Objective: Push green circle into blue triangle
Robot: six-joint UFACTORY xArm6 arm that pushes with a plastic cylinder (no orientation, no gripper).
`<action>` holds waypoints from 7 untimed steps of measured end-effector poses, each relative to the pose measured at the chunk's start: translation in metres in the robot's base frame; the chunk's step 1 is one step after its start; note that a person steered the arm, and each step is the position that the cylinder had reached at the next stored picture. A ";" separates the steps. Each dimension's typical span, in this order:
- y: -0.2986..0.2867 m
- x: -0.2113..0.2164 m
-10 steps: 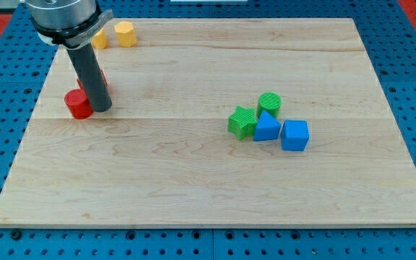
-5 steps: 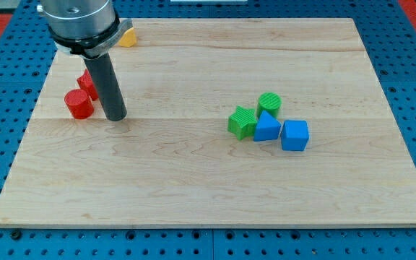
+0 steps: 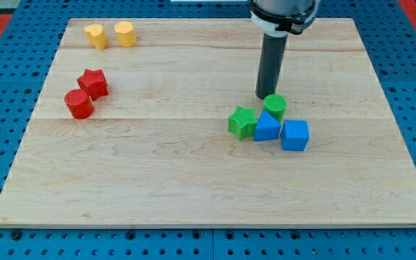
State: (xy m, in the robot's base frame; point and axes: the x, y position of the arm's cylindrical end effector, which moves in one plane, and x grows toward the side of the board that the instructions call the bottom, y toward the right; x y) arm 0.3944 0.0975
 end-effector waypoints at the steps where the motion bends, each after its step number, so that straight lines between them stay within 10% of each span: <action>1: 0.013 0.000; 7: -0.011 0.022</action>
